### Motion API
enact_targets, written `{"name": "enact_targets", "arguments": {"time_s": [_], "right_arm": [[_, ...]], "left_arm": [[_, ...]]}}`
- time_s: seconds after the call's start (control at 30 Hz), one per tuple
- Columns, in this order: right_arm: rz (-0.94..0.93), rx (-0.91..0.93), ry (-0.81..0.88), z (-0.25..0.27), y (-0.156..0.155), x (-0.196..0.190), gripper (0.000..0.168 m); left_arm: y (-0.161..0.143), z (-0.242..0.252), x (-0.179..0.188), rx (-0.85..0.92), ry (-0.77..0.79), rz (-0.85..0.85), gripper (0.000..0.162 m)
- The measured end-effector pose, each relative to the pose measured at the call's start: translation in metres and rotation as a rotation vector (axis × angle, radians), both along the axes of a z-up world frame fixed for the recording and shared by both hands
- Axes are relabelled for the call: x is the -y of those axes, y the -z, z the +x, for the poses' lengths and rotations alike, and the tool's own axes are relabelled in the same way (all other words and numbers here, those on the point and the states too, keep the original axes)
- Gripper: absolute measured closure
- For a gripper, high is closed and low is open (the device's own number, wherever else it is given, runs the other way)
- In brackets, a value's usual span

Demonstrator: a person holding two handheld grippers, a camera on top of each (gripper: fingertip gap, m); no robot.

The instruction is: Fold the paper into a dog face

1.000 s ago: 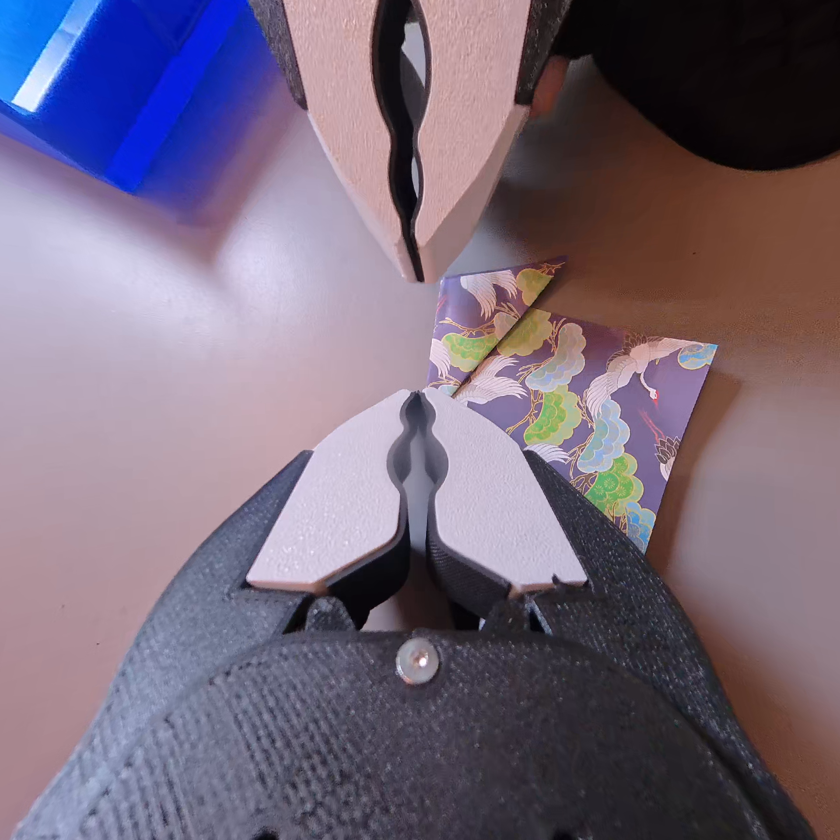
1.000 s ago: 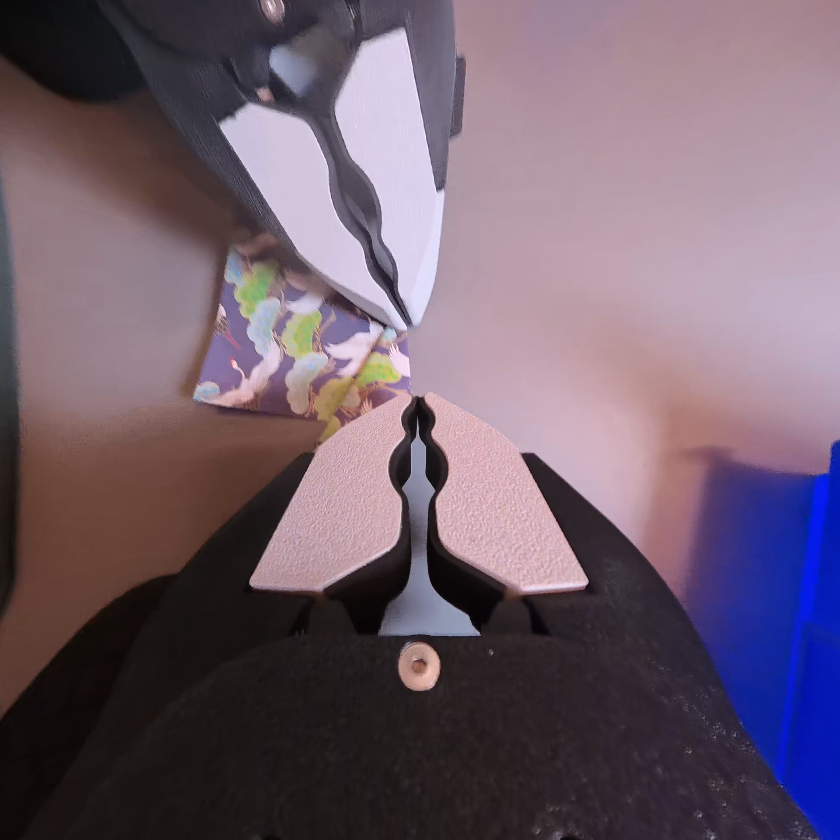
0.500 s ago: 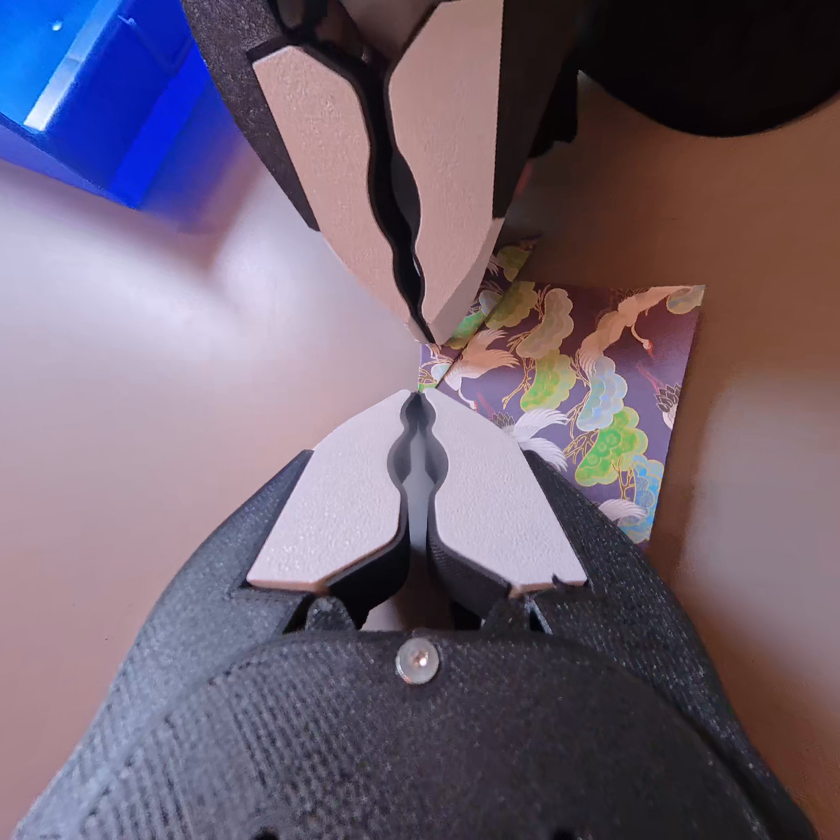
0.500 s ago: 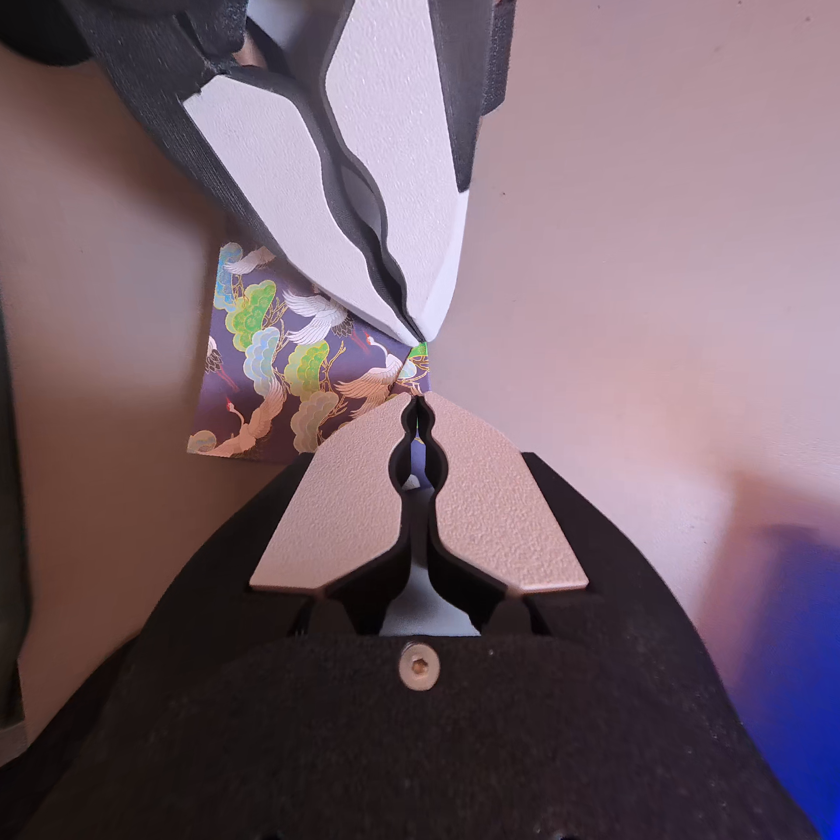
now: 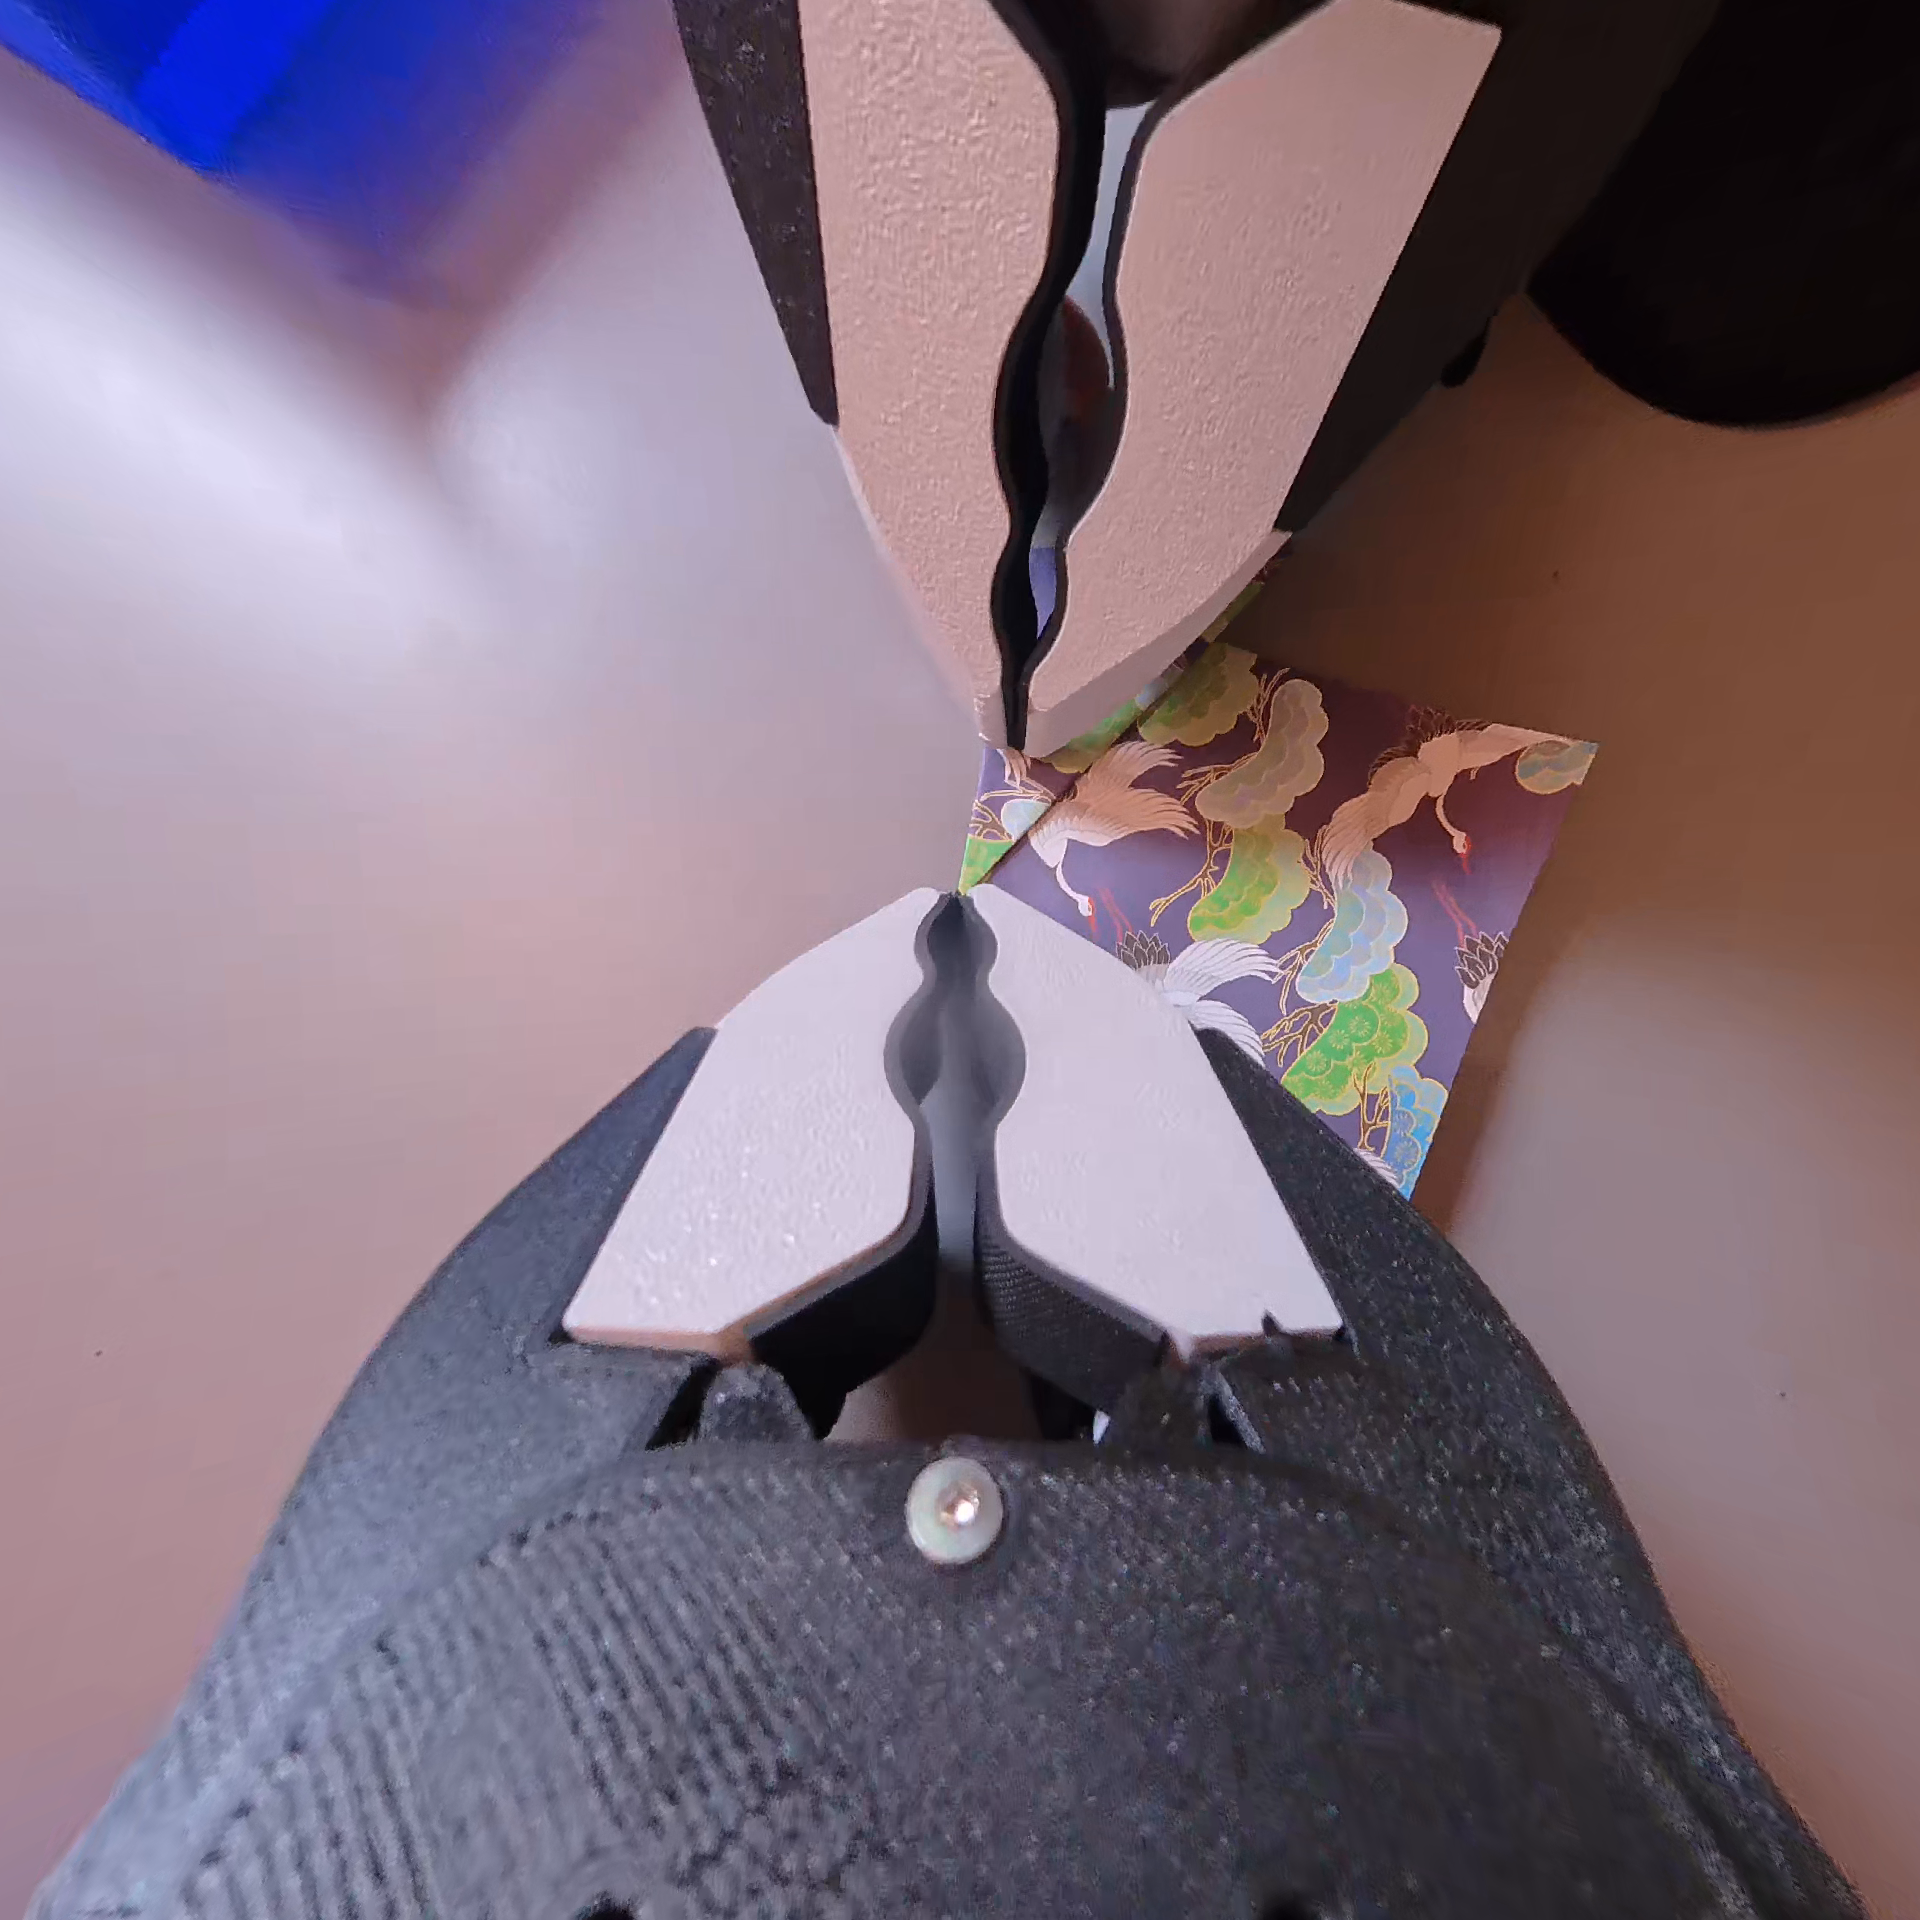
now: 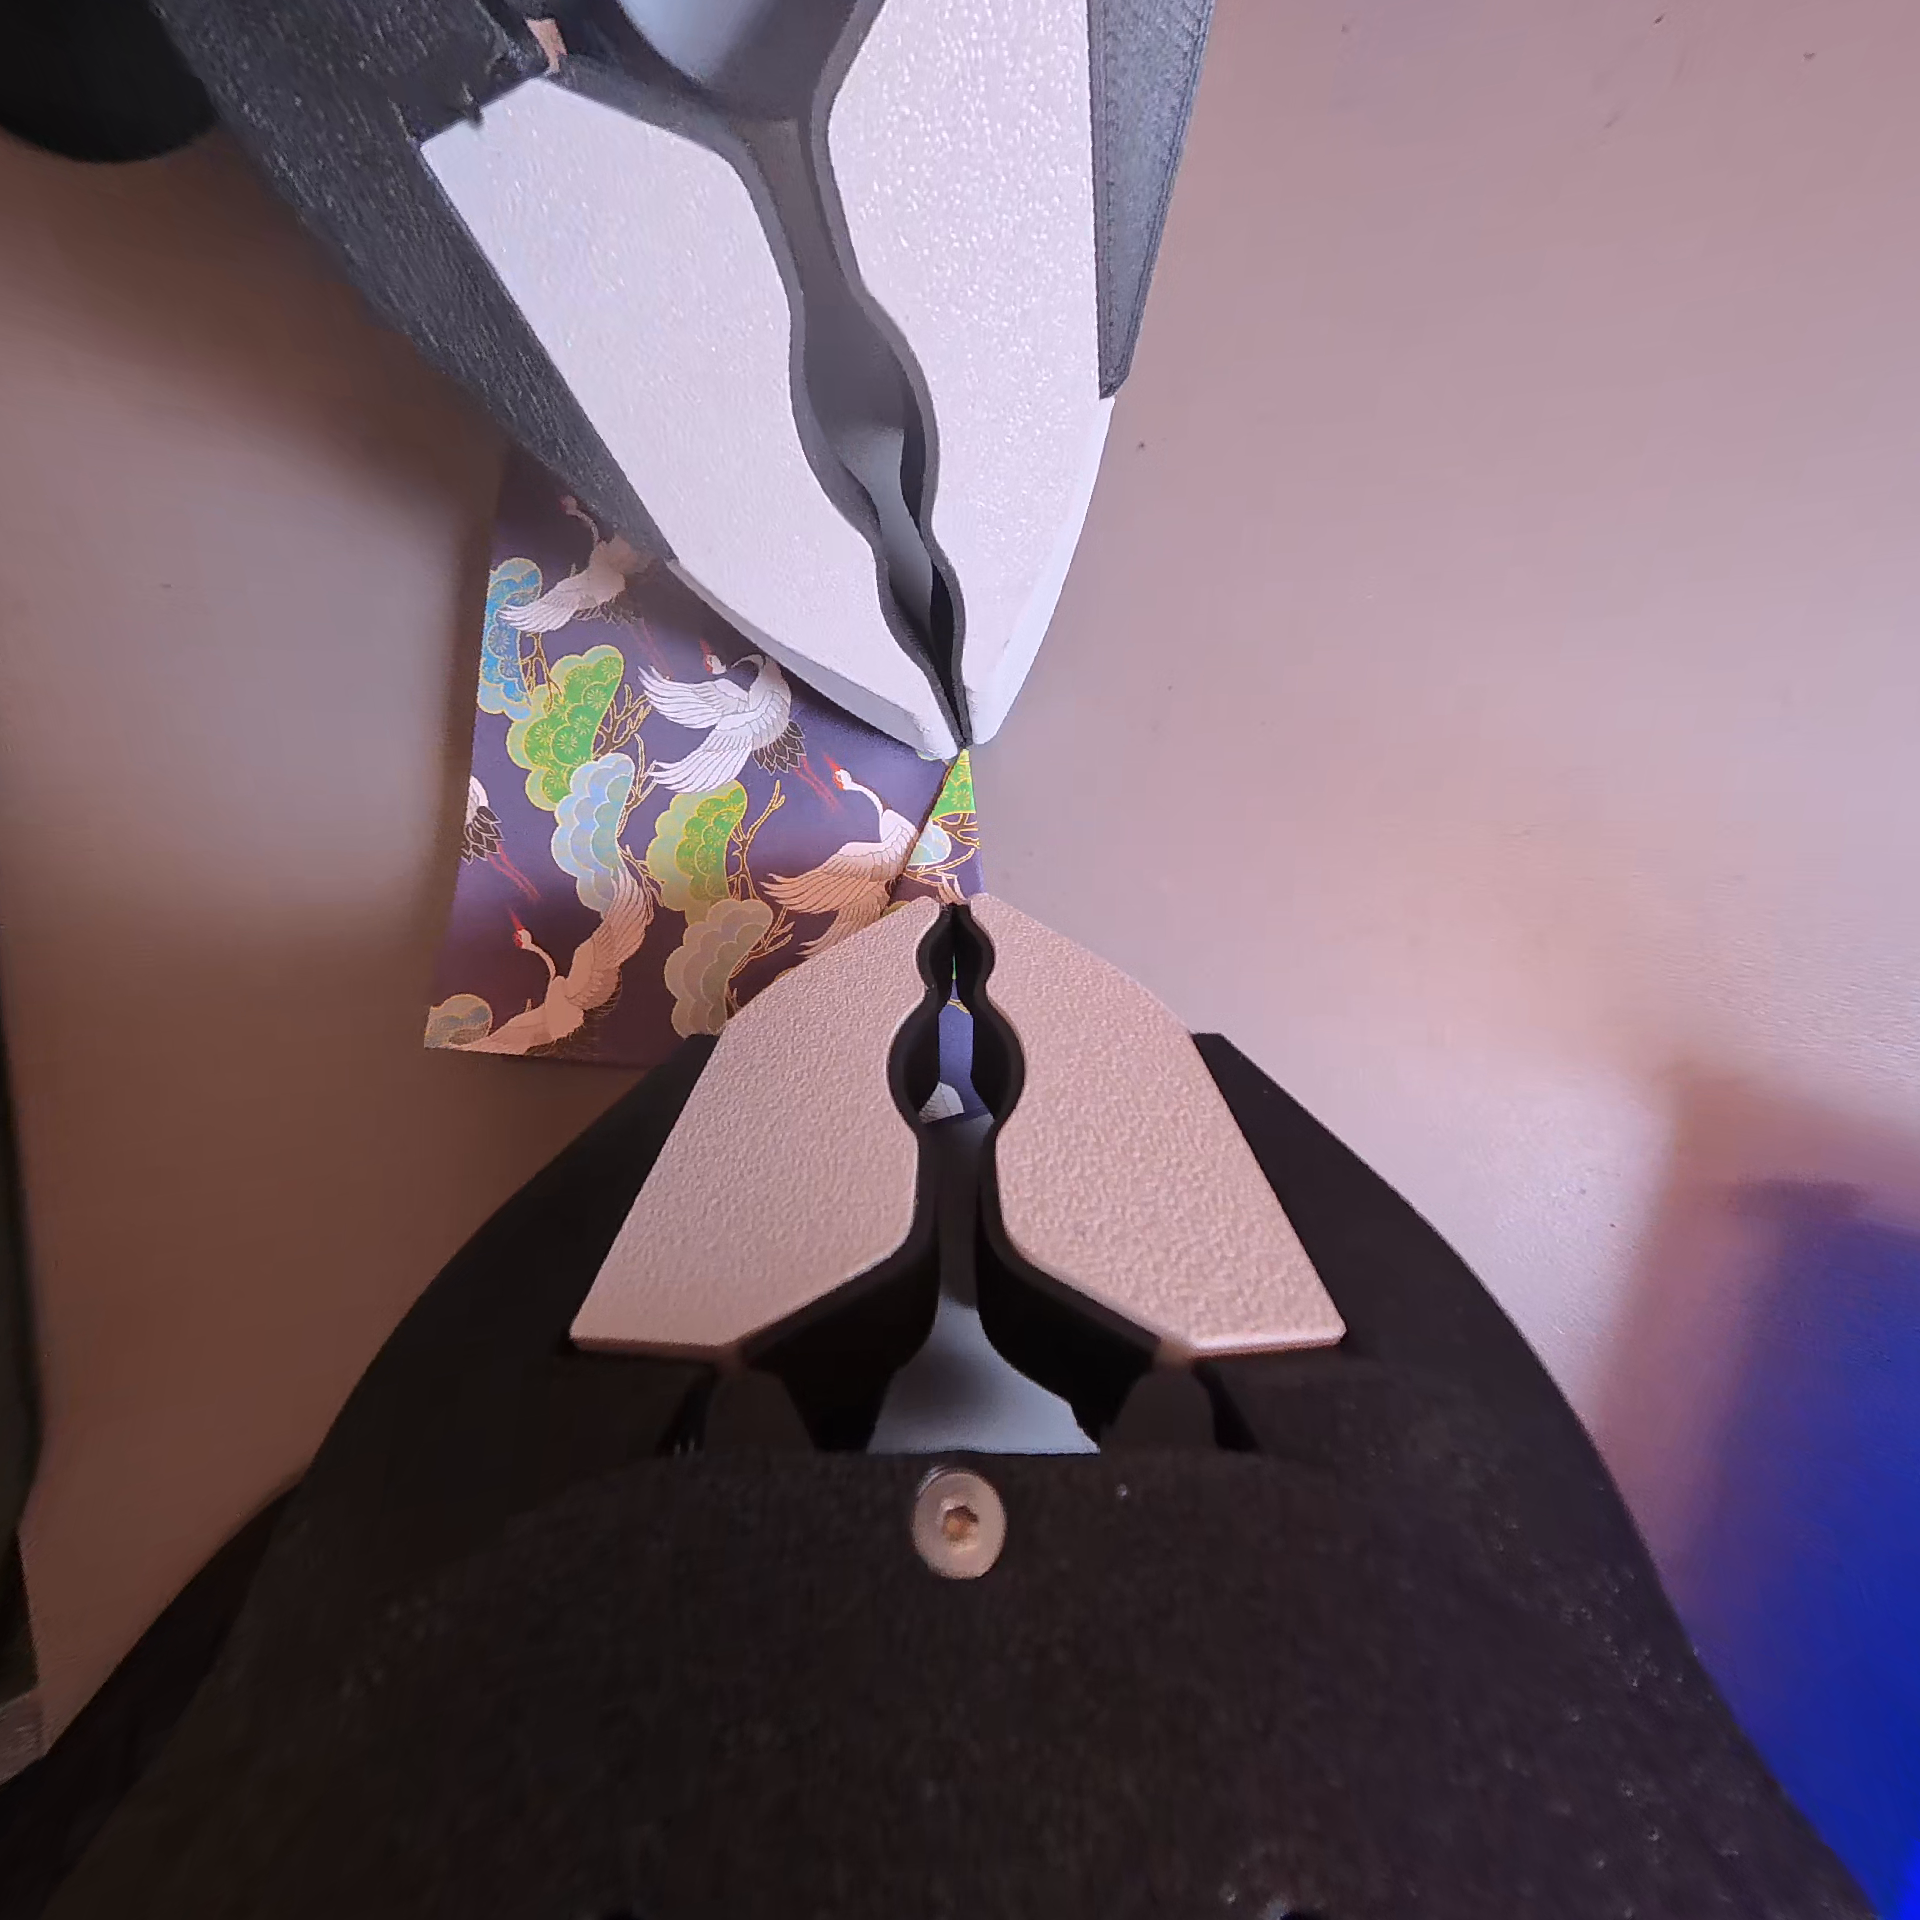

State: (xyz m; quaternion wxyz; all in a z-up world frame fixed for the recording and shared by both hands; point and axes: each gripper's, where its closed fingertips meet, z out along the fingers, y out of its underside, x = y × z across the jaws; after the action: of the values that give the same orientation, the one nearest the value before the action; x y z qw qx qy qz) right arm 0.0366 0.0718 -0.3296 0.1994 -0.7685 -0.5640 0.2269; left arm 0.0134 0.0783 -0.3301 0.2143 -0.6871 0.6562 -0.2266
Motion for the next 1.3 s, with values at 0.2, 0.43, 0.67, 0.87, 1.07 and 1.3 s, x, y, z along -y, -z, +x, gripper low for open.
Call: {"name": "enact_targets", "arguments": {"time_s": [0.2, 0.43, 0.67, 0.87, 1.07, 1.3], "right_arm": [[-0.015, 0.005, 0.008, 0.004, 0.0, 0.002, 0.168], [-0.092, 0.031, 0.058, 0.029, 0.0, 0.005, 0.168], [-0.031, 0.038, 0.002, 0.029, -0.002, 0.006, 0.168], [0.065, -0.032, -0.118, 0.005, -0.015, 0.011, 0.156], [0.049, 0.042, -0.123, 0.0, 0.0, 0.008, 0.168], [-0.043, -0.005, 0.06, 0.003, -0.001, 0.006, 0.168]], "left_arm": [[0.0, 0.0, 0.0, -0.006, 0.002, 0.032, 0.162], [0.0, 0.0, 0.0, -0.008, 0.008, 0.057, 0.162], [0.0, 0.0, 0.0, 0.013, 0.018, 0.073, 0.162], [-0.001, 0.001, 0.0, 0.032, 0.149, 0.151, 0.162], [-0.001, 0.003, 0.0, 0.076, 0.23, 0.193, 0.162], [-0.029, -0.008, 0.006, 0.196, 0.165, 0.075, 0.162]]}}
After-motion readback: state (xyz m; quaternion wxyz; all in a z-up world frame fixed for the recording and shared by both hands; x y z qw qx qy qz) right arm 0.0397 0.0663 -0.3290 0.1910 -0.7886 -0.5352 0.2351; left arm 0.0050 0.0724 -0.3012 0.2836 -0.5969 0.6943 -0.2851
